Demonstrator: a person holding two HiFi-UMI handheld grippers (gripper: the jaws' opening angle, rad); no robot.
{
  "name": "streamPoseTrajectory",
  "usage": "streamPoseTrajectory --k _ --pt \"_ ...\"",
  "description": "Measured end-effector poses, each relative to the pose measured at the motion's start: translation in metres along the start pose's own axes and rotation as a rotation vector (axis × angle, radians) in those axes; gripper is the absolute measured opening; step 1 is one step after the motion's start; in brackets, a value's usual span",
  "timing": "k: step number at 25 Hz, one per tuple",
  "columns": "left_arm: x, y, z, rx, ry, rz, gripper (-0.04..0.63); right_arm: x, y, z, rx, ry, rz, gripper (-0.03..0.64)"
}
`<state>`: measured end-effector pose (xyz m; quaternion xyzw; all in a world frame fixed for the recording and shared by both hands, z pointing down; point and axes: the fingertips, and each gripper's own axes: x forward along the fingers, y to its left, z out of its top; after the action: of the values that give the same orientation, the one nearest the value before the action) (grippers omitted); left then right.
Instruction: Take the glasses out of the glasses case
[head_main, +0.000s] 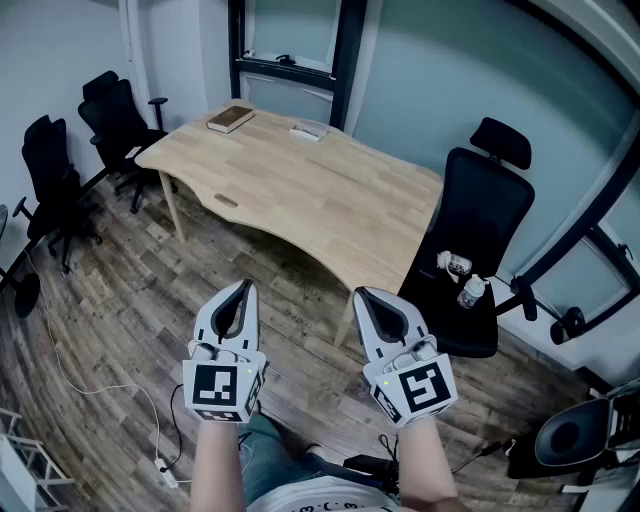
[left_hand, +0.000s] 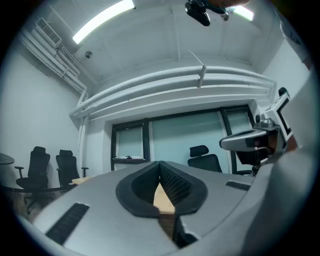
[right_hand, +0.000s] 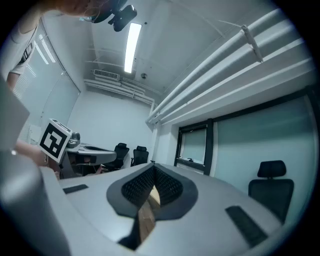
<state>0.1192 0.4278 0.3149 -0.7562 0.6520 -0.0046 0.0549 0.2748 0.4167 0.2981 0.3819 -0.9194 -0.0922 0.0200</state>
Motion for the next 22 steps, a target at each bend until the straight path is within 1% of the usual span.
streamPoseTrajectory --k 4,7,11,15,19,22 --pt "-0.002 -0.033 0.008 0.027 0.001 0.006 0.015 -0.024 -0.015 0.002 -0.003 -0.016 0.004 0.009" --pt "-0.004 -0.042 0.014 0.034 -0.004 0.006 0.015 -0.034 -0.017 0.001 0.005 -0.017 0.003 0.009" --pt "0.0 -0.034 0.018 0.025 -0.01 0.026 0.015 -0.029 -0.018 0.001 0.001 -0.013 0.013 0.009" --pt "0.021 -0.026 0.011 0.013 -0.011 0.028 0.015 -0.011 -0.028 -0.007 0.007 -0.007 0.022 0.011" --pt "0.057 -0.01 -0.006 -0.001 -0.004 0.006 0.015 0.027 -0.042 -0.02 0.036 0.002 0.022 0.011" --pt "0.092 0.019 -0.015 -0.011 -0.004 -0.002 0.015 0.071 -0.054 -0.026 0.054 0.007 0.01 0.011"
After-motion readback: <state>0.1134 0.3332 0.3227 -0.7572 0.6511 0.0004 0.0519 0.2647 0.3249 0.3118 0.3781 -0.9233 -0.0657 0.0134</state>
